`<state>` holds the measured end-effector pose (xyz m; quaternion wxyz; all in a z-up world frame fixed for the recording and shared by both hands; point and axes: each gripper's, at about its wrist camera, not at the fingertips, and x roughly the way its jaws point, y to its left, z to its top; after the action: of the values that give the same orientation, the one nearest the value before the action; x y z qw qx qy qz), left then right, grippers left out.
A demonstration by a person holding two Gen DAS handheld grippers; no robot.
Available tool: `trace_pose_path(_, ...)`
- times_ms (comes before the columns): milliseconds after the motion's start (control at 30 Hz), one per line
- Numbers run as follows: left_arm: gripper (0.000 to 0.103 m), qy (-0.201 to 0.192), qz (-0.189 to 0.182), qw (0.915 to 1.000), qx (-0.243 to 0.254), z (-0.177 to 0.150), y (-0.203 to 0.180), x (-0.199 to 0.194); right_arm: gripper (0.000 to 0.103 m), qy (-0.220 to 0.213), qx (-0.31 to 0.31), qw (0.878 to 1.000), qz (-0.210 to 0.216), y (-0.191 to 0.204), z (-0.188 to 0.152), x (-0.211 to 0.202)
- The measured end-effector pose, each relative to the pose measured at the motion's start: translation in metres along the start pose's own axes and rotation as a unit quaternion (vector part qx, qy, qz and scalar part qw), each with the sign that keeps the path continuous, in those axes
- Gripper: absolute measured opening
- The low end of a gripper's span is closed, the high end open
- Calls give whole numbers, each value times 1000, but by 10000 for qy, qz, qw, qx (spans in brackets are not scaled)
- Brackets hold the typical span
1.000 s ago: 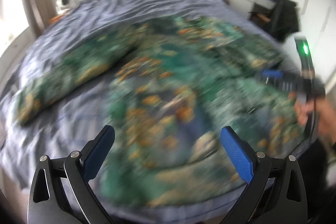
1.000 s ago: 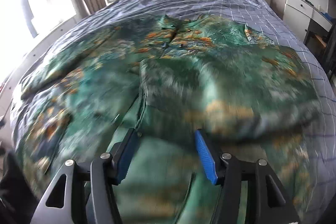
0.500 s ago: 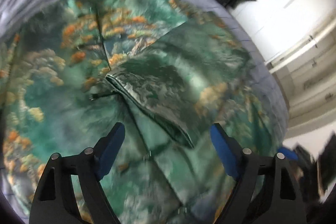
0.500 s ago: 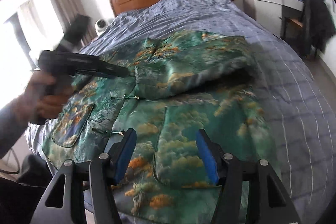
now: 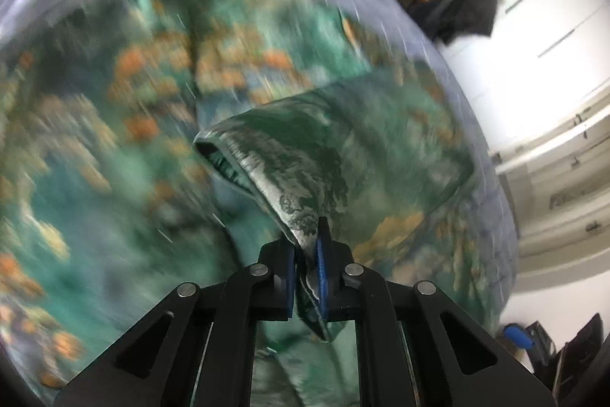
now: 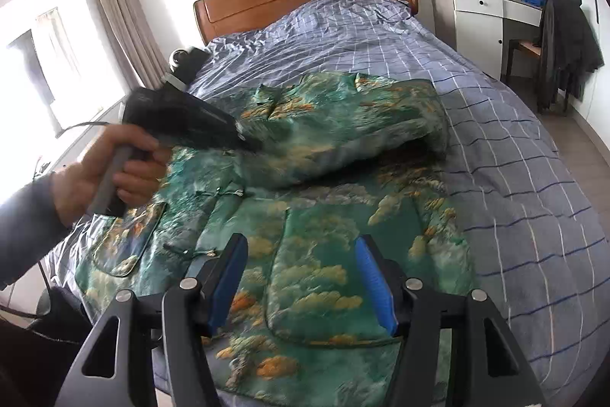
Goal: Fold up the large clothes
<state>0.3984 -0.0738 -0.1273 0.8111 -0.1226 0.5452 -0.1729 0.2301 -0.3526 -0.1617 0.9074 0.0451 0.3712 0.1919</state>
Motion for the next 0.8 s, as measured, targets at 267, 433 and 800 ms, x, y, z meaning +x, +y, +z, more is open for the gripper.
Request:
trace_pose_path(267,8,-283,270,9985,-380,33,55,-2,60,-25,-578,9977,-358,-23,52,40)
trace_pose_path(433,11,-175,317,9982,-478,25,79,25,60,57,-333,9978,-572,-74,114,102)
trace_pose_path(800,21,-268,495,9977,-386,28,84,55,22,635,128,9957,-664,-128,204,247)
